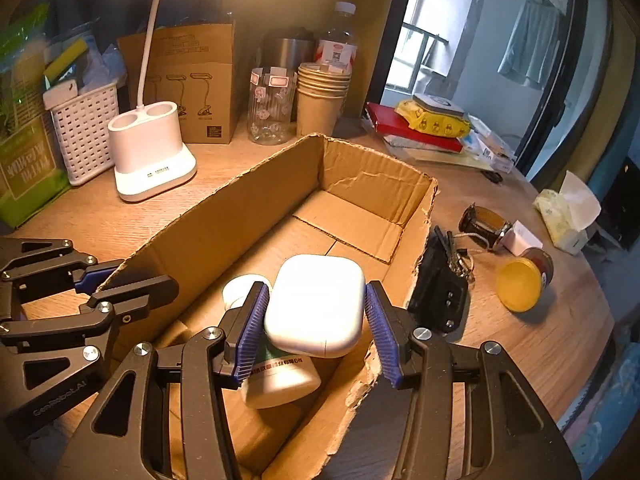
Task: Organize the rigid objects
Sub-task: 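Carry the earbud case over the box with the right gripper, then lower the earbud case into the box and open the right gripper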
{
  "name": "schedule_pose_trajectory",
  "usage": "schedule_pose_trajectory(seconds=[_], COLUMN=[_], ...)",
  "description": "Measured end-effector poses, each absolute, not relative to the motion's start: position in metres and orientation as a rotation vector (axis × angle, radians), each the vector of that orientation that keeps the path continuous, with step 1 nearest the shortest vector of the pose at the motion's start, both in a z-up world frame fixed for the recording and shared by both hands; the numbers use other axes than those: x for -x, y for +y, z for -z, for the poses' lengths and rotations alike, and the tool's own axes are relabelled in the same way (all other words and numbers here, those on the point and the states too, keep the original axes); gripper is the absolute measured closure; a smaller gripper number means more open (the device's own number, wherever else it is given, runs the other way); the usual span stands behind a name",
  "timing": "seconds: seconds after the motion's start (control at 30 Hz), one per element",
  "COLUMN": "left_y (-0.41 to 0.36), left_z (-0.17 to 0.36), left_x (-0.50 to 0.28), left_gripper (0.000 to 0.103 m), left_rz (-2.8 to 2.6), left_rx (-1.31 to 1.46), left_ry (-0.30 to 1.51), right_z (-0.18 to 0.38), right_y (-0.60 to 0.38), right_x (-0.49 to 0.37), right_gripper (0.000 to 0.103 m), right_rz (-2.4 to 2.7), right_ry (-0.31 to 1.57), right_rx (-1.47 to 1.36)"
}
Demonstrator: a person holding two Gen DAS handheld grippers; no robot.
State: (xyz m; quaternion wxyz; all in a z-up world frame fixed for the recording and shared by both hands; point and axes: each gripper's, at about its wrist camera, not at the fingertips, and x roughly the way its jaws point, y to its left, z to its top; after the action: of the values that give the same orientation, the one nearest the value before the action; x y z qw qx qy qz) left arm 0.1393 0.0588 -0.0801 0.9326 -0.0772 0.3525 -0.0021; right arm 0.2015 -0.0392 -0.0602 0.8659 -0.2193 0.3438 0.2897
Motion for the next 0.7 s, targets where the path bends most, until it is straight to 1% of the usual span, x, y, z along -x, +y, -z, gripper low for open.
schedule_pose_trajectory(seconds=[0.43, 0.7], left_y=[0.060, 0.060], left_z=[0.080, 0.080], left_x=[-0.141, -0.141], left_gripper=[0.088, 0.088], left_rz=[0.002, 0.003], left_rx=[0.160, 0.160], left_ry=[0.723, 0.723], right_z=[0.054, 0.039], right_y=[-0.048, -0.064], right_x=[-0.196, -0.193], right_gripper=[0.051, 0.051], right_rz=[-0.636, -0.638], right_ry=[0.728, 0.690], right_rx=[0.393, 0.322])
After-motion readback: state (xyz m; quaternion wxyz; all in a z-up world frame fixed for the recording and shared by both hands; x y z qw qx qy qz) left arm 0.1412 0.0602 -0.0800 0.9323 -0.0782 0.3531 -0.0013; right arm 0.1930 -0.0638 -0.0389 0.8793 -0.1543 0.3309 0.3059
